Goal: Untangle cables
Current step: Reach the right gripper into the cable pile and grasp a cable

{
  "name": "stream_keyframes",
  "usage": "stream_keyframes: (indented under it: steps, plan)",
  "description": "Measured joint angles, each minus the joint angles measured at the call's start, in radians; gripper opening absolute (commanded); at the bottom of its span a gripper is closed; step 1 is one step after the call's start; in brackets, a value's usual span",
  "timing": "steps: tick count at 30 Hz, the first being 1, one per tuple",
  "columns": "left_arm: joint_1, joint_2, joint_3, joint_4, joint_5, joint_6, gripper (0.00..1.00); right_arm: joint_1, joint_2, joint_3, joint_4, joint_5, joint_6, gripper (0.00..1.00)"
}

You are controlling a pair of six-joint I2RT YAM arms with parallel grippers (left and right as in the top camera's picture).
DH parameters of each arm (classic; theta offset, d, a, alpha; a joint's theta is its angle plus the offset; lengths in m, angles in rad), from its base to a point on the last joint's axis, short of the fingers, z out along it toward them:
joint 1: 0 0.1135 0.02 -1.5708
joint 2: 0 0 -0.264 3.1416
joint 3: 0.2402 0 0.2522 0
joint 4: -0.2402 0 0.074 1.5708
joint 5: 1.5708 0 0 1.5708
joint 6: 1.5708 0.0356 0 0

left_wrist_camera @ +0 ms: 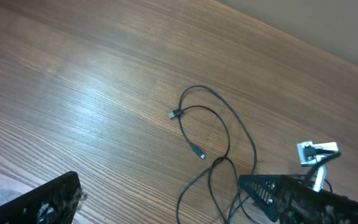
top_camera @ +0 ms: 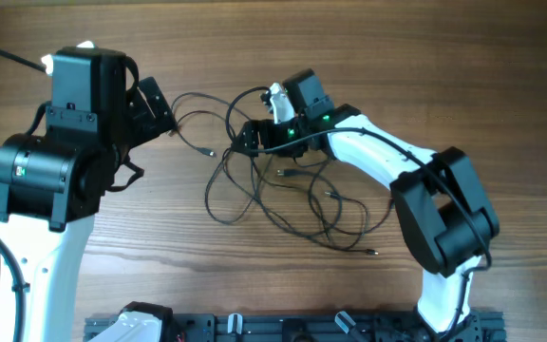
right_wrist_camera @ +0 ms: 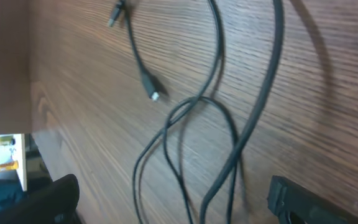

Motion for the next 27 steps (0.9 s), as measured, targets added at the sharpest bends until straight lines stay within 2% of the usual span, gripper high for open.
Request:
stream_keyframes:
  steps: [6,9,12,13,14,16,24,27]
  plan:
    - [0.000,0.000,0.000,0.000,0.000,0.000,1.00,0.026,0.036,0.000,0.035,0.004,0.010,0.99]
    - [0.000,0.000,0.000,0.000,0.000,0.000,1.00,0.041,0.036,0.000,0.060,0.005,0.010,0.93]
    - [0.000,0.000,0.000,0.000,0.000,0.000,1.00,0.055,0.038,0.000,0.085,0.012,0.009,0.80]
    - [0.000,0.000,0.000,0.000,0.000,0.000,1.00,0.058,0.040,0.000,0.088,0.012,0.007,0.73]
    - [0.000,0.000,0.000,0.000,0.000,0.000,1.00,0.061,0.045,0.000,0.089,0.013,0.012,0.57]
    - [0.000,0.000,0.000,0.000,0.000,0.000,1.00,0.064,0.059,0.000,0.088,0.015,0.010,0.04]
    - [0.000,0.000,0.000,0.000,0.000,0.000,1.00,0.059,0.068,0.000,0.082,0.022,0.005,0.04]
    - [0.000,0.000,0.000,0.000,0.000,0.000,1.00,0.027,0.053,0.000,0.029,0.026,0.001,0.05]
